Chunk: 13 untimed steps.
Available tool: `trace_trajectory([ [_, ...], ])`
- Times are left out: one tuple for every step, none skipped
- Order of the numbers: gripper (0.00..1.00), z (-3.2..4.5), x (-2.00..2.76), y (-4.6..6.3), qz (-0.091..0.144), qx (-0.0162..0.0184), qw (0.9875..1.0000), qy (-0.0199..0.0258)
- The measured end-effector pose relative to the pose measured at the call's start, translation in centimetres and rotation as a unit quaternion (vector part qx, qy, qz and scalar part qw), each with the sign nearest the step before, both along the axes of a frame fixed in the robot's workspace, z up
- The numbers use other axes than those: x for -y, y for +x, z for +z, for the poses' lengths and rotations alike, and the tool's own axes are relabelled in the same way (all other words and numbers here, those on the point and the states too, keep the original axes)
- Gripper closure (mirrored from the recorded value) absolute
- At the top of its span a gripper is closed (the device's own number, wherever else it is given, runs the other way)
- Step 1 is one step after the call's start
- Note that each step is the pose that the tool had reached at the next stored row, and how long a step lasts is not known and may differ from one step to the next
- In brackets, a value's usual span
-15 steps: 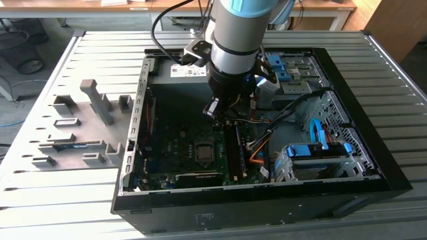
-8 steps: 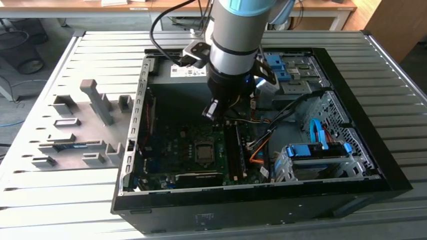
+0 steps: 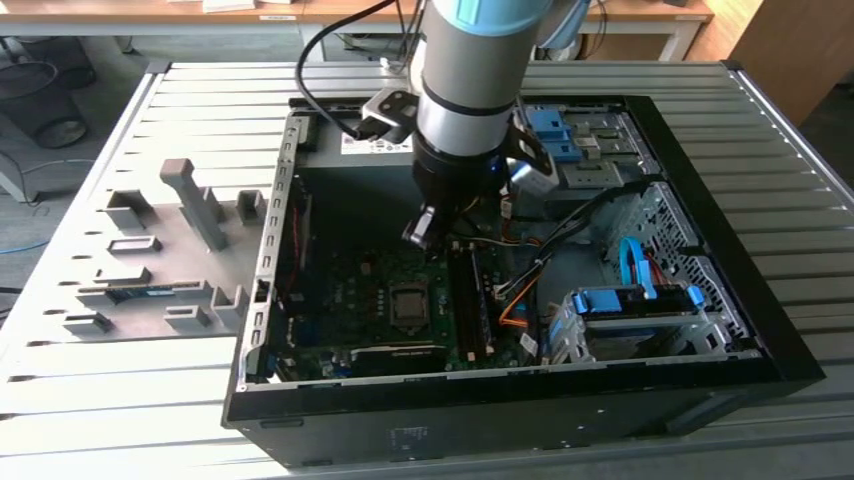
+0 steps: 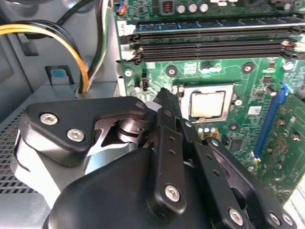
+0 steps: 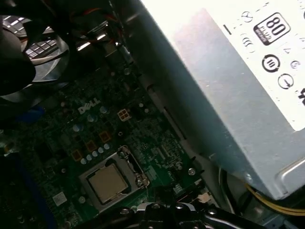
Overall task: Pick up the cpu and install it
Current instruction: 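Install the first cpu locking lever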
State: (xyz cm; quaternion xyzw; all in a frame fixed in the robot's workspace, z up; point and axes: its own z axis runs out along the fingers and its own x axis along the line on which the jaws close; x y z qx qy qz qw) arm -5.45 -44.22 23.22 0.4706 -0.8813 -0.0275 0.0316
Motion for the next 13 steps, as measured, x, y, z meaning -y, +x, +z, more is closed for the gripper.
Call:
trace_trajectory([
  [0.9, 0.01, 0.11, -0.03, 0.001, 0.0, 1.0, -0.0011],
  [0.9, 0.01, 0.22, -0.04, 0.001, 0.0, 1.0, -0.0019],
  [0.9, 0.0, 0.32, -0.05, 0.002, 0.0, 1.0, -0.0028],
  [0.9, 0.0, 0.4, -0.05, 0.003, 0.0, 1.0, -0.004],
  [0.9, 0.0, 0.48, -0.05, 0.004, 0.0, 1.0, -0.0051],
  [0.9, -0.02, 0.5, -0.05, 0.005, 0.0001, 1.0, -0.0063],
  [0.9, -0.02, 0.54, -0.06, 0.008, 0.0, 0.9999, -0.0072],
  [0.9, -0.02, 0.54, -0.05, 0.012, 0.0, 0.9999, -0.0079],
  [0.9, -0.04, 0.55, -0.04, 0.016, 0.0, 0.9998, -0.0087],
  [0.9, -0.08, 0.55, -0.04, 0.022, 0.0001, 0.9997, -0.0092],
  [0.9, -0.12, 0.55, -0.04, 0.029, 0.0002, 0.9995, -0.0094],
  [0.9, -0.15, 0.55, -0.05, 0.036, 0.0003, 0.9993, -0.0094],
  [0.9, -0.17, 0.55, -0.05, 0.044, 0.0003, 0.999, -0.0095],
])
